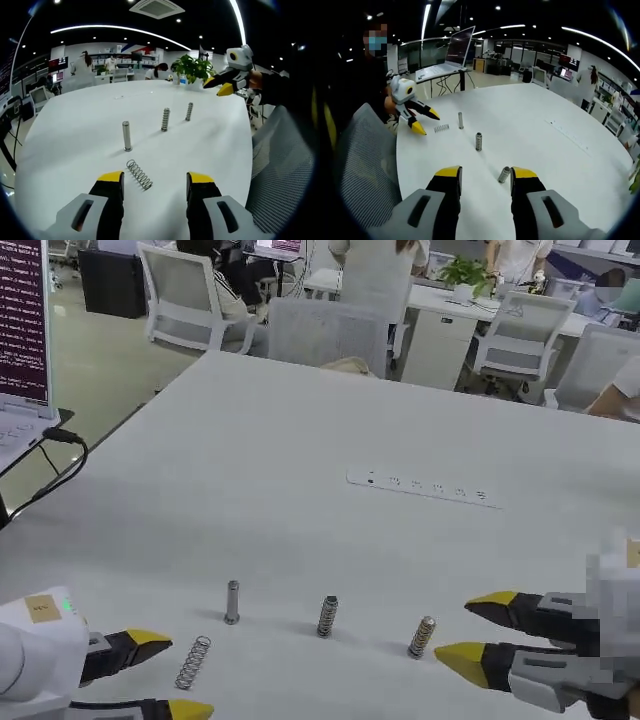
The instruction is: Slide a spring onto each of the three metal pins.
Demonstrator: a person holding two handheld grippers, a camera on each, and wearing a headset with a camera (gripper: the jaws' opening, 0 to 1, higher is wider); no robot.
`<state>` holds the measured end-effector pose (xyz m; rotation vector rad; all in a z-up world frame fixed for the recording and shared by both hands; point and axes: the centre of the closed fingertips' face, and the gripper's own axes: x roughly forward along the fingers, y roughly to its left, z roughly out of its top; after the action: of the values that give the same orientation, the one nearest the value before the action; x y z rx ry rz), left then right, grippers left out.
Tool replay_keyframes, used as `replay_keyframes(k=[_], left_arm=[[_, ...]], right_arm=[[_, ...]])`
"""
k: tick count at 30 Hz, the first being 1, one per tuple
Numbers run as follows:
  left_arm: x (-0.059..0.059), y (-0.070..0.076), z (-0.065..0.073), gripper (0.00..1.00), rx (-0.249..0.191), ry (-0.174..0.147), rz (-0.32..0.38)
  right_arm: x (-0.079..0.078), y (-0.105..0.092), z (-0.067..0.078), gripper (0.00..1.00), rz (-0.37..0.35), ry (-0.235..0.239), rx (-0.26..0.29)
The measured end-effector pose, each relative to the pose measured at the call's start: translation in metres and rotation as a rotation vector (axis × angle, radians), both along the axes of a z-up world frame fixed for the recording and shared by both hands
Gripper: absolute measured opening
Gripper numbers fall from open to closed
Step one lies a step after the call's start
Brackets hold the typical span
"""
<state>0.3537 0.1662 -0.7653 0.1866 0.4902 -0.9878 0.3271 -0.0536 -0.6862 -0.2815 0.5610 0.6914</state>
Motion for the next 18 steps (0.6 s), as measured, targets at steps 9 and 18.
replay_keyframes(k=[9,18], left_arm=[[0.011,-0.001,-0.010,0.41,0.016,-0.006,0.017],[0.017,0.001,-0.013,0.35,0.027,-0.013,0.040]], right_arm=[[0.000,-0.002,0.001,0.37,-0.011,-0.005,0.003],[0.001,-0.004,0.001,0.37,-0.017,-0.006,0.007]])
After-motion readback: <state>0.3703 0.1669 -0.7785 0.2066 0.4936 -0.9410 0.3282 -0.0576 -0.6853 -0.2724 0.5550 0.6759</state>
